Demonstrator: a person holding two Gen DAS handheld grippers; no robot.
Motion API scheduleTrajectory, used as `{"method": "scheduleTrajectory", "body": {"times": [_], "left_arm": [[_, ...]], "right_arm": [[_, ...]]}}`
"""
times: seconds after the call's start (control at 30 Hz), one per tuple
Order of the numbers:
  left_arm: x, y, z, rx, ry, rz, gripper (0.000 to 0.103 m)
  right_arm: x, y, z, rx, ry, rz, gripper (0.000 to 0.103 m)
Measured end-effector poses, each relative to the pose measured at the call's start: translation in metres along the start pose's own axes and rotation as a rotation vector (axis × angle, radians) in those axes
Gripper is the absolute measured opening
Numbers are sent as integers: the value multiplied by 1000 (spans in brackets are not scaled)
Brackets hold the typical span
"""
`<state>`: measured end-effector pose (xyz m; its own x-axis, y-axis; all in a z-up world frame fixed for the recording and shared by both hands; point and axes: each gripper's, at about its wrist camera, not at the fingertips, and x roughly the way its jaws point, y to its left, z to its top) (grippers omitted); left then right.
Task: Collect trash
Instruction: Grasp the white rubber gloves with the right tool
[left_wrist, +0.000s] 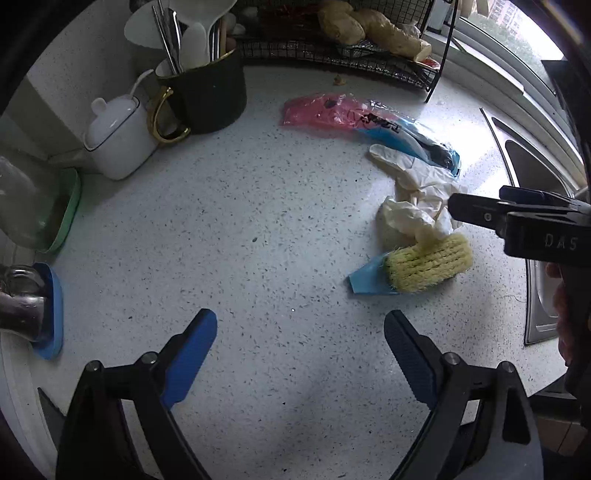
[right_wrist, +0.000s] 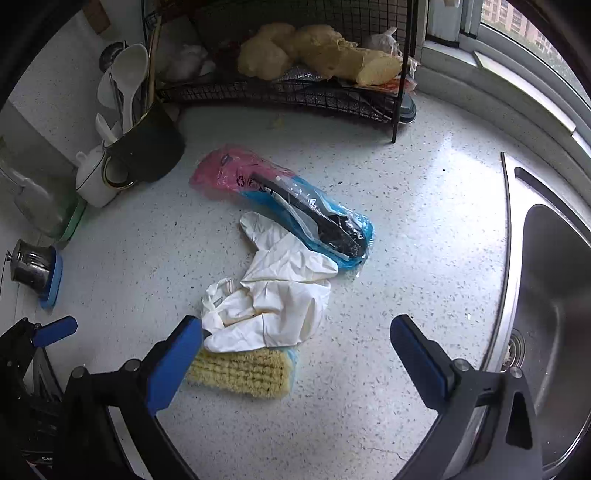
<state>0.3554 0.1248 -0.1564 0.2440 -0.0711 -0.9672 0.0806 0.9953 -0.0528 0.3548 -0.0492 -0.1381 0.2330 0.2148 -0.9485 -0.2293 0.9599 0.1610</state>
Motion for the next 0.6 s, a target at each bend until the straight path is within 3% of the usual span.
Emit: {"method": "scheduleTrajectory", "body": {"times": [0.23,0.37,0.43,0.57,0.6], "left_arm": [[12,-2,-4,56,24,-33,91],[13,-2,-4,77,15,-46,91],[12,-2,-3,88,6,-52,91],[11,-3,4,118,-4,-61,91],[11,-5,6,134,-8,-72,91]], "right_arm": [[22,9,2,0,41,-1,100],[29,14,0,-19,64,-12,68],[29,16,-3,-29,70,-17,60],[22,21,-12,-66,51,-36,17],[17,20,-13,-63,45,-33,14]]}}
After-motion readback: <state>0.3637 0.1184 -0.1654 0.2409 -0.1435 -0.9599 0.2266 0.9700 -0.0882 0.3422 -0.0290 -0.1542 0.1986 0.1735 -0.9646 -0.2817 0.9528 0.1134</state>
